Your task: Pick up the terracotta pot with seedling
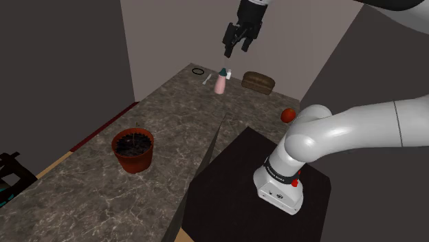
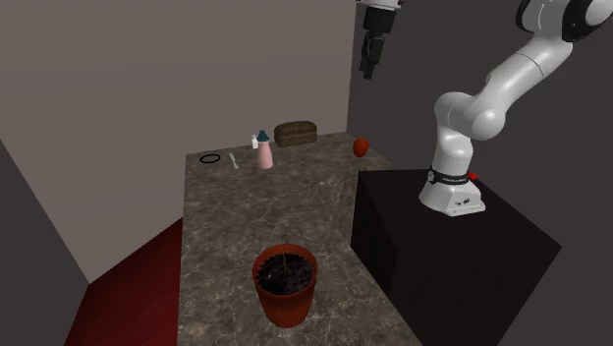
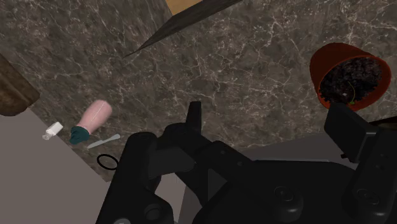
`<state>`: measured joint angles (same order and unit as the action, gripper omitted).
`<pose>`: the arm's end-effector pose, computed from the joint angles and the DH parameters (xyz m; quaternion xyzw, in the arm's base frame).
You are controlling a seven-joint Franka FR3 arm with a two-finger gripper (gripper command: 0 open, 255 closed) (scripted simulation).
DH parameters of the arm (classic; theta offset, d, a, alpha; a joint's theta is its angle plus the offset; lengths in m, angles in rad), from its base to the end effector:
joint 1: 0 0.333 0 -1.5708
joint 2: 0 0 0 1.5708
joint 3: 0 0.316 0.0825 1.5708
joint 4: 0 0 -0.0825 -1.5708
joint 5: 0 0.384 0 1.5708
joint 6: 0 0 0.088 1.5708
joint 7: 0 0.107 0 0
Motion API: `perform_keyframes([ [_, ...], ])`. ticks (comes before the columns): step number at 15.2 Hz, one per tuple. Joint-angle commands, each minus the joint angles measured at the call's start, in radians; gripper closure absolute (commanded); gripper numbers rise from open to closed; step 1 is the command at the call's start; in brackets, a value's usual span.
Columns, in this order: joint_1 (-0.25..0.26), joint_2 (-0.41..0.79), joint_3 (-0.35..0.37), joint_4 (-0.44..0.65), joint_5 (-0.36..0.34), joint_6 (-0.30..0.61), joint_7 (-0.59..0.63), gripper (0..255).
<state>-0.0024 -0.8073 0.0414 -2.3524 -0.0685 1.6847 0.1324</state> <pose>0.3125 0.0099 0.6099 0.9951 -0.0503 0.0731 0.0435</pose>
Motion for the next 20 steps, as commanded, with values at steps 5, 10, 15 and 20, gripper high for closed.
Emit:
perform_keyframes([
  [5,0.014,0.089,0.038,-0.032,0.032,0.102,0.053,0],
  [10,0.029,0.225,0.085,-0.045,0.065,0.228,0.117,0],
  [15,0.041,0.383,0.132,-0.027,0.086,0.348,0.179,0],
  [20,0.051,0.557,0.175,0.023,0.089,0.454,0.243,0],
])
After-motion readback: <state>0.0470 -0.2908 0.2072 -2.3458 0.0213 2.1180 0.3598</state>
